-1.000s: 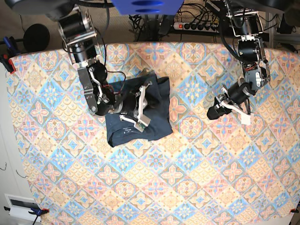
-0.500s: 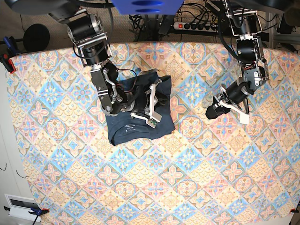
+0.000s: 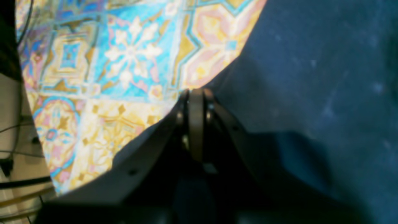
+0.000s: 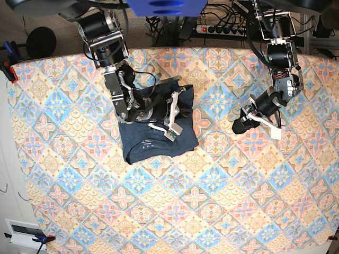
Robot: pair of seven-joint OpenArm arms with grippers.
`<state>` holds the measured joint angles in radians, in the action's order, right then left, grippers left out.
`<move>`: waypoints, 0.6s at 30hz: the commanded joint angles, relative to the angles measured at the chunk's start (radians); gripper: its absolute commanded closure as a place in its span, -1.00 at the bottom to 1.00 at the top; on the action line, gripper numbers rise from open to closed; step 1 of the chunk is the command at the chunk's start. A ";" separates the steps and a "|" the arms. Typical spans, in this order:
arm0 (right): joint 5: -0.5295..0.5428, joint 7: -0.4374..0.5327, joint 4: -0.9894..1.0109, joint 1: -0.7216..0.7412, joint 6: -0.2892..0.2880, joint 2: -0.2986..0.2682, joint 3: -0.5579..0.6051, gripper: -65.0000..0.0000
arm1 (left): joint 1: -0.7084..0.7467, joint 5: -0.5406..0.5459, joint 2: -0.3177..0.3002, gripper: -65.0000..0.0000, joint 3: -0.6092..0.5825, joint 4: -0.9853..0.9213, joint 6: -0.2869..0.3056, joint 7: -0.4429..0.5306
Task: Layout the t-shirt on the table in an organized manner, then fold the t-shirt properly
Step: 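Press the folded bundle flat with the right gripper, left gripper withdrawn, then drag the bundle with the right gripper and square its edges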
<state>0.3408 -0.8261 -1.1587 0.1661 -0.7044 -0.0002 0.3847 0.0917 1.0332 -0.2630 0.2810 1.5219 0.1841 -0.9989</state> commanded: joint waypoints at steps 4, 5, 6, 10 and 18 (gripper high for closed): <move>-0.164 -0.083 0.009 -0.010 0.006 -0.030 -0.111 1.00 | -0.013 0.022 -0.011 0.51 0.004 0.018 0.012 0.013; -0.170 -0.083 0.009 -0.018 0.006 -0.034 -0.145 1.00 | -0.013 0.022 -0.011 0.51 0.004 0.018 0.012 0.013; -0.170 -0.080 0.009 -0.029 0.006 -0.051 -0.168 1.00 | -0.013 0.022 -0.011 0.51 0.004 0.018 0.013 0.013; -0.170 -0.078 0.009 -0.036 0.006 -0.085 -0.224 1.00 | -0.013 0.022 -0.009 0.51 0.004 0.018 0.013 0.013; -0.170 -0.043 0.009 -0.012 0.006 -0.205 -0.257 1.00 | -0.014 0.022 -0.009 0.51 0.002 0.018 0.015 0.013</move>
<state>0.3176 -0.7502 -1.1606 0.1532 -0.7635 -0.1761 0.1364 0.0917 1.0336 -0.2626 0.2790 1.5219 0.1848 -0.9989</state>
